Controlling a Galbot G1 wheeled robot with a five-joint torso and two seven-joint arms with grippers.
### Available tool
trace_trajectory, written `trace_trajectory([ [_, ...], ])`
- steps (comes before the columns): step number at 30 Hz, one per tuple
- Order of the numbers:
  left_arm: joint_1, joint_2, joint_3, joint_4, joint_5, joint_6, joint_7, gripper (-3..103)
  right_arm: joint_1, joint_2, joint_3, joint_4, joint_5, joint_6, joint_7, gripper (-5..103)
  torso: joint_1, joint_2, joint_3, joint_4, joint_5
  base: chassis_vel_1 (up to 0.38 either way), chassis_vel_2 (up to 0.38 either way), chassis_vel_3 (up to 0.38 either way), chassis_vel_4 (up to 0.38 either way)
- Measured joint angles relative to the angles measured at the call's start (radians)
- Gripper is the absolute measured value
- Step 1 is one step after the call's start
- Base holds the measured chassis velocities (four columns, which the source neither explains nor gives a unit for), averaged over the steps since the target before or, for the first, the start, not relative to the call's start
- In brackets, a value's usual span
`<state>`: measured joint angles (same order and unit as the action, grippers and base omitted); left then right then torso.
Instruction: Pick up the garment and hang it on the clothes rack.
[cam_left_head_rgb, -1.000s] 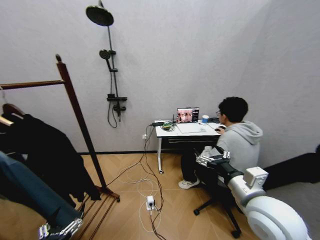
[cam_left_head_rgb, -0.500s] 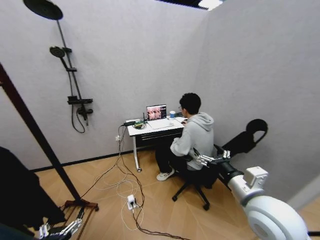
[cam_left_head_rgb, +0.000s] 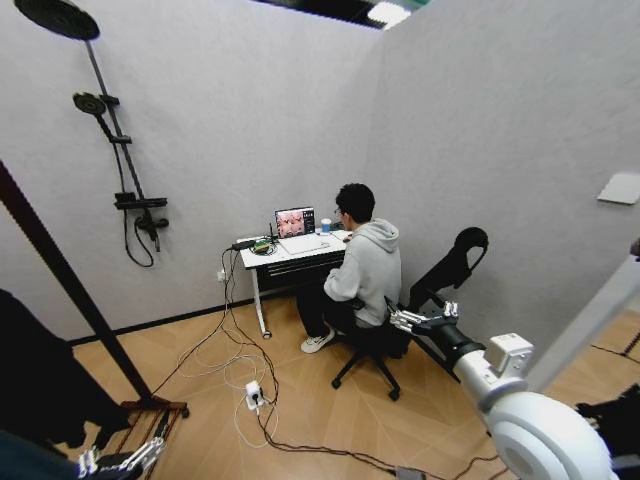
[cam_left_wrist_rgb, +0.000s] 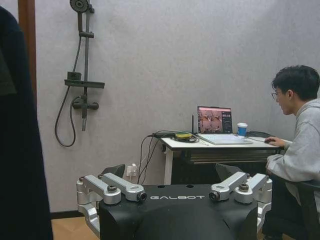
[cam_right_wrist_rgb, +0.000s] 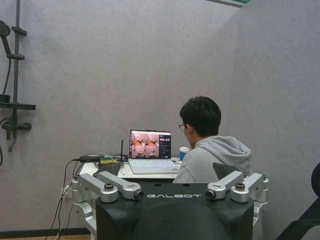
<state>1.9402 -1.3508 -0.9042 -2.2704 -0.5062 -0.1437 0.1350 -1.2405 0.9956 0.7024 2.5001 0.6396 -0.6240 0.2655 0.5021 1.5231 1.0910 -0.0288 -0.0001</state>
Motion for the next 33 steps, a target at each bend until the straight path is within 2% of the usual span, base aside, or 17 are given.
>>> trace_trajectory([
  [24,0.0,0.0,0.0,0.0,0.0,0.0,-0.001,100,0.03,-0.007,-0.023,0.0,-0.003,0.002,-0.004,100,0.0,0.0,0.0,0.0004,-0.0001,0.188,-0.042,-0.042,0.189],
  [33,0.0,0.0,0.0,0.0,0.0,0.0,0.0,100,0.043,-0.008,-0.041,0.0,-0.004,0.004,-0.006,100,0.0,0.0,0.0,-0.0003,0.0002,0.135,-0.109,-0.108,0.132],
])
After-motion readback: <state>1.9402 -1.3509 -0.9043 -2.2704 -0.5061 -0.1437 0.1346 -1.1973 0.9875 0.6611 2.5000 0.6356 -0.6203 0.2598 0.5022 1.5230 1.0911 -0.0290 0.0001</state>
